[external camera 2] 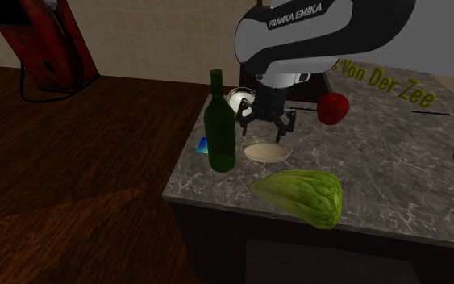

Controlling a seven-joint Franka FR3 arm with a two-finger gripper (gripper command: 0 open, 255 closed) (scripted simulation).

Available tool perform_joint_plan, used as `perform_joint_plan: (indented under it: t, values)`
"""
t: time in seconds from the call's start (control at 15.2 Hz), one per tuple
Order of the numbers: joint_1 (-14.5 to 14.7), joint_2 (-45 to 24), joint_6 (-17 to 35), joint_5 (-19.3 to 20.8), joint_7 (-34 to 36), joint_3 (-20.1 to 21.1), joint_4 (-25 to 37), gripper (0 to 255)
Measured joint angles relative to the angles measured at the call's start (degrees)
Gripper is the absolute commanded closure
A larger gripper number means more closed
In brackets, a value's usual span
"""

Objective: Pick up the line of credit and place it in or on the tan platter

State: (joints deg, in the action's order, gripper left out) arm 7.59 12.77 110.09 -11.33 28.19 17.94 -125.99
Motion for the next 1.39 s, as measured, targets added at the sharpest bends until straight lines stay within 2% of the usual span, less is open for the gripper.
perform_joint_plan:
  t: [0.53,1.06,1.39]
  values:
    - [3.2,-16.3,4.6,5.3,9.0,5.2,10.6,0]
    - [9.8,-34.6,4.1,13.3,17.9,6.5,27.2,0]
    - [11.0,-37.7,6.6,14.6,19.0,6.3,27.5,0]
